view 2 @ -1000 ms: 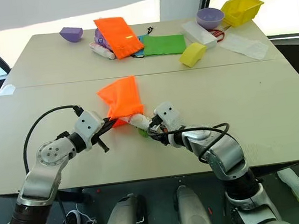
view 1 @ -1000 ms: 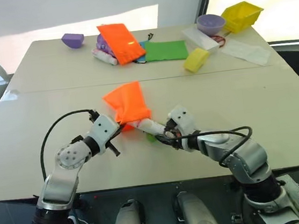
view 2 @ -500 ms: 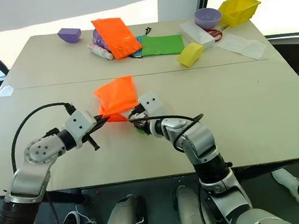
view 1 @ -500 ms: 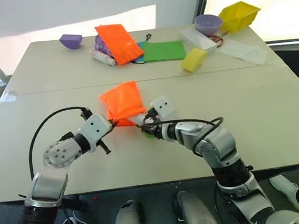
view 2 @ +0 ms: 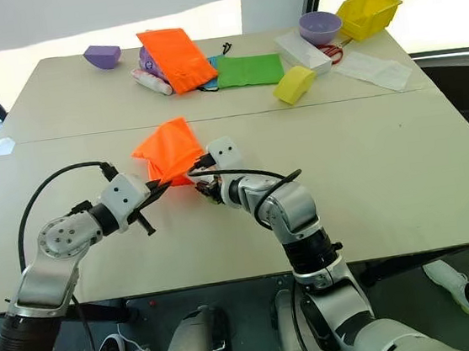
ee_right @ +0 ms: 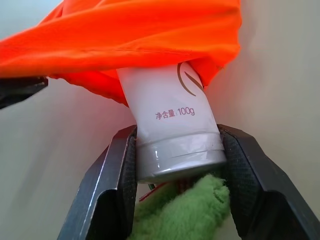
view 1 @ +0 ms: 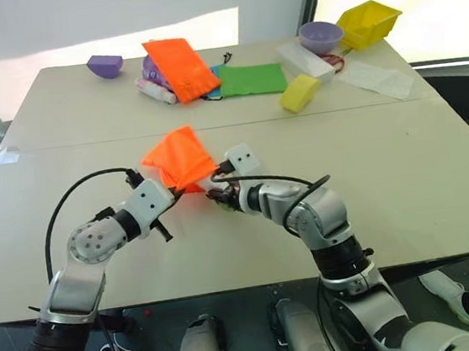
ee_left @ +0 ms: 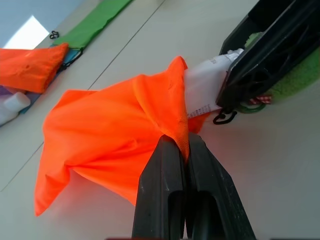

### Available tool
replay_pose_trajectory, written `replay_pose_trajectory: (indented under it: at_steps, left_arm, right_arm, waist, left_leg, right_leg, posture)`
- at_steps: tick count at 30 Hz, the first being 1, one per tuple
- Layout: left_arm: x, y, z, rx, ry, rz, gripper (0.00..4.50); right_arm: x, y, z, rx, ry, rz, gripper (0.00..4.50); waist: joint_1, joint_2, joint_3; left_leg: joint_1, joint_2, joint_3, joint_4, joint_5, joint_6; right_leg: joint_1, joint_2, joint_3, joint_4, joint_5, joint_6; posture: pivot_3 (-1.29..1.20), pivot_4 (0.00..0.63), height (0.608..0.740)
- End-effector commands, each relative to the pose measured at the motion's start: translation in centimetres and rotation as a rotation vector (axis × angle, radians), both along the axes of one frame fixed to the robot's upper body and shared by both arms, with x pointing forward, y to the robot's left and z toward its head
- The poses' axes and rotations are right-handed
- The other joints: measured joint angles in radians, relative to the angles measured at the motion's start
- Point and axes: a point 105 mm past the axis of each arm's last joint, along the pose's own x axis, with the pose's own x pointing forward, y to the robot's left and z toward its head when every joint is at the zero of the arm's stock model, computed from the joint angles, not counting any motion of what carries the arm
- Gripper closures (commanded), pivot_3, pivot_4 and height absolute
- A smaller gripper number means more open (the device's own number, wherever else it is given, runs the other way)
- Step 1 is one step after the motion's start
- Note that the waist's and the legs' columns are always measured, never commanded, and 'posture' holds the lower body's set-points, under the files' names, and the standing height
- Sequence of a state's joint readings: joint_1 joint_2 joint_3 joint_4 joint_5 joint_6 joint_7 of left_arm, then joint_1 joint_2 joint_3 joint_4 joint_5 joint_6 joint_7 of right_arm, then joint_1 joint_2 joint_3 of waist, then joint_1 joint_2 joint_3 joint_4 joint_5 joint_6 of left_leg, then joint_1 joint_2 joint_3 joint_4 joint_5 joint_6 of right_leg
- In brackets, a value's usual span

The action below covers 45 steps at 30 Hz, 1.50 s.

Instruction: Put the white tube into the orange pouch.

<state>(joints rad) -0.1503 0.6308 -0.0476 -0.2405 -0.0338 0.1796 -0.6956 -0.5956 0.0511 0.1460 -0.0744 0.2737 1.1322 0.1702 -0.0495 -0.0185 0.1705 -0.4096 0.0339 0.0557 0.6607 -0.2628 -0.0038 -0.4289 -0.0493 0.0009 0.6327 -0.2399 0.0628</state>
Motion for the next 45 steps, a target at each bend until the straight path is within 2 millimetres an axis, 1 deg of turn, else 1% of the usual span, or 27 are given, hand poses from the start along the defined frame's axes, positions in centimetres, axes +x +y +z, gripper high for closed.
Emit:
replay_pose_trajectory:
  at_steps: [1, 4, 6, 8, 10, 12, 13, 17, 21, 22, 25, 26, 27, 29, 31, 34, 36, 39, 41, 43, 45]
  left_arm:
    - [-0.8, -0.7, 1.1, -0.040, -0.018, -0.053, 4.50]
    - [-0.4, -0.3, 2.1, -0.056, -0.043, -0.046, 4.50]
    - [-0.2, 0.1, 2.5, -0.052, -0.047, -0.042, 4.50]
    - [0.0, 0.6, 2.7, -0.031, -0.065, -0.033, 4.50]
    - [0.2, 0.9, 2.6, 0.008, -0.087, -0.025, 4.50]
    - [0.3, 0.3, 2.5, 0.003, -0.091, -0.030, 4.50]
    - [0.2, -0.1, 2.2, 0.006, -0.084, -0.043, 4.50]
    - [-0.3, -1.1, 1.5, -0.002, -0.054, -0.081, 4.50]
    - [-0.2, -0.8, 1.5, 0.009, -0.056, -0.072, 4.50]
    - [-0.2, -0.6, 1.5, 0.010, -0.055, -0.065, 4.50]
    - [0.0, -0.3, 1.6, 0.016, -0.061, -0.051, 4.50]
    - [0.1, 0.0, 1.8, 0.014, -0.073, -0.039, 4.50]
    - [0.2, 0.3, 2.0, 0.002, -0.080, -0.024, 4.50]
    - [0.6, 1.1, 2.4, -0.007, -0.098, 0.018, 4.50]
    - [1.1, 2.2, 2.4, 0.007, -0.109, 0.057, 4.50]
    - [1.4, 3.2, 2.1, 0.027, -0.111, 0.084, 4.50]
    - [1.3, 3.5, 1.9, 0.022, -0.108, 0.086, 4.50]
    - [0.7, 3.4, 1.3, -0.011, -0.068, 0.067, 4.50]
    - [0.2, 3.3, 1.0, -0.001, -0.052, 0.042, 4.50]
    - [0.4, 3.6, 1.1, -0.001, -0.063, 0.058, 4.50]
    - [0.6, 3.6, 1.4, -0.012, -0.070, 0.061, 4.50]
  right_arm:
    - [0.1, 0.7, 0.4, -0.013, -0.014, 0.028, 2.71]
    - [-0.2, 1.5, 0.3, -0.014, -0.016, 0.061, 2.71]
    - [0.4, 1.2, 0.5, -0.050, -0.061, 0.047, 2.71]
    - [0.6, 1.3, 0.7, -0.038, -0.064, 0.054, 2.71]
    - [-0.2, 1.9, 0.7, -0.026, -0.047, 0.106, 2.71]
    - [-1.0, 2.7, 0.4, -0.022, -0.036, 0.155, 2.71]
    - [-1.0, 2.9, 0.5, -0.022, -0.044, 0.153, 2.71]
    - [0.3, 3.1, 1.2, -0.015, -0.083, 0.114, 2.71]
    - [0.5, 3.5, 2.0, 0.035, -0.081, 0.105, 2.71]
    - [0.6, 3.5, 2.2, 0.025, -0.095, 0.109, 2.71]
    - [1.0, 2.7, 2.3, 0.003, -0.119, 0.092, 2.71]
    - [0.7, 2.2, 2.3, -0.048, -0.164, 0.144, 2.71]
    - [0.0, 1.9, 2.3, -0.087, -0.195, 0.227, 2.71]
    - [-1.5, 1.6, 2.8, -0.066, -0.204, 0.342, 2.71]
    - [-2.4, 0.9, 3.1, -0.094, -0.230, 0.405, 2.71]
    - [-2.3, -0.9, 3.0, -0.163, -0.264, 0.402, 2.71]
    - [-2.0, -2.0, 2.9, -0.196, -0.275, 0.383, 2.71]
    - [-1.7, -3.3, 2.9, -0.209, -0.275, 0.350, 2.71]
    - [-1.7, -3.6, 2.9, -0.214, -0.276, 0.348, 2.71]
    - [-2.3, -3.7, 3.3, -0.232, -0.306, 0.401, 2.71]
    - [-1.9, -4.1, 3.9, -0.236, -0.322, 0.379, 2.71]
  waist:
    - [-0.001, 0.000, 0.000]
    - [-0.001, 0.000, 0.000]
    - [-0.002, 0.000, 0.000]
    - [-0.008, 0.000, 0.000]
    - [-0.012, 0.000, 0.000]
    - [-0.014, 0.000, 0.000]
    - [-0.015, 0.000, 0.000]
    - [-0.020, 0.000, 0.000]
    - [-0.019, 0.000, 0.000]
    - [-0.019, 0.000, 0.000]
    - [-0.018, 0.000, 0.000]
    - [-0.018, 0.000, 0.000]
    - [-0.016, 0.000, 0.000]
    - [-0.009, 0.000, 0.000]
    - [-0.001, 0.000, 0.000]
    - [0.000, 0.000, 0.000]
    - [0.007, 0.000, 0.000]
    - [0.009, 0.000, 0.000]
    - [0.008, 0.000, 0.000]
    - [0.009, 0.000, 0.000]
    - [0.010, -0.001, 0.000]
  left_leg:
    - [0.000, 0.000, 0.000, -0.001, 0.000, 0.000]
    - [0.000, -0.002, 0.001, -0.010, 0.001, -0.003]
    - [-0.001, -0.002, 0.003, -0.014, 0.003, -0.006]
    - [-0.001, -0.002, 0.002, -0.014, 0.003, -0.006]
    - [-0.001, -0.002, 0.002, -0.015, 0.003, -0.006]
    - [-0.001, -0.002, 0.002, -0.014, 0.003, -0.006]
    - [-0.001, -0.002, 0.003, -0.014, 0.004, -0.006]
    - [-0.001, -0.002, 0.004, -0.014, 0.004, -0.005]
    - [-0.001, -0.002, 0.005, -0.014, 0.004, -0.005]
    - [-0.001, -0.002, 0.005, -0.014, 0.004, -0.005]
    - [-0.002, -0.002, 0.005, -0.014, 0.004, -0.005]
    - [-0.002, -0.002, 0.005, -0.014, 0.004, -0.005]
    - [-0.002, -0.002, 0.005, -0.014, 0.004, -0.005]
    - [-0.002, -0.002, 0.006, -0.013, 0.004, -0.005]
    - [-0.004, -0.002, 0.006, -0.013, 0.004, -0.005]
    - [-0.004, -0.002, 0.007, -0.013, 0.004, -0.005]
    - [-0.004, -0.001, 0.006, -0.013, 0.004, -0.005]
    - [-0.004, 0.000, 0.006, -0.012, 0.004, -0.005]
    - [-0.004, 0.000, 0.007, -0.012, 0.004, -0.005]
    - [-0.004, 0.000, 0.008, -0.012, 0.004, -0.005]
    - [-0.004, 0.000, 0.008, -0.011, 0.004, -0.005]
  right_leg:
    - [-0.001, 0.000, 0.000, 0.000, 0.000, 0.000]
    - [-0.003, -0.005, -0.001, -0.001, 0.000, -0.001]
    - [-0.006, -0.006, -0.002, -0.001, 0.000, -0.001]
    - [-0.006, -0.006, -0.002, 0.000, 0.000, -0.001]
    - [-0.006, -0.006, -0.003, 0.000, 0.000, -0.001]
    - [-0.006, -0.006, -0.003, -0.001, 0.000, -0.001]
    - [-0.006, -0.006, -0.004, -0.001, 0.000, -0.001]
    - [-0.007, -0.007, -0.005, -0.002, 0.000, 0.000]
    - [-0.007, -0.007, -0.006, -0.001, 0.000, 0.000]
    - [-0.007, -0.007, -0.006, -0.001, 0.000, 0.000]
    - [-0.007, -0.007, -0.006, -0.001, 0.000, 0.000]
    - [-0.007, -0.007, -0.006, -0.001, 0.000, 0.000]
    - [-0.007, -0.007, -0.006, -0.001, 0.000, 0.000]
    - [-0.007, -0.007, -0.006, -0.002, 0.000, 0.000]
    - [-0.007, -0.007, -0.007, -0.003, 0.000, 0.001]
    - [-0.009, -0.006, -0.007, -0.002, 0.001, 0.004]
    - [-0.009, -0.004, -0.007, -0.002, 0.001, 0.005]
    - [-0.009, -0.002, -0.007, -0.001, 0.001, 0.004]
    - [-0.009, -0.002, -0.007, -0.001, 0.001, 0.005]
    - [-0.009, -0.002, -0.006, -0.002, 0.001, 0.005]
    - [-0.009, -0.002, -0.007, -0.002, 0.001, 0.005]
  posture:
    - [0.00, 0.150, 0.740]
    - [0.00, 0.150, 0.740]
    - [0.00, 0.150, 0.740]
    - [0.00, 0.150, 0.740]
    - [0.00, 0.150, 0.740]
    - [0.00, 0.150, 0.740]
    - [0.00, 0.150, 0.740]
    - [0.00, 0.150, 0.740]
    - [0.00, 0.150, 0.740]
    - [0.00, 0.150, 0.740]
    - [0.00, 0.150, 0.740]
    - [0.00, 0.150, 0.740]
    - [0.00, 0.150, 0.740]
    - [0.00, 0.150, 0.740]
    - [0.00, 0.150, 0.740]
    - [0.00, 0.150, 0.740]
    - [0.00, 0.150, 0.740]
    - [0.00, 0.150, 0.740]
    - [0.00, 0.150, 0.740]
    - [0.00, 0.150, 0.740]
    - [0.00, 0.150, 0.740]
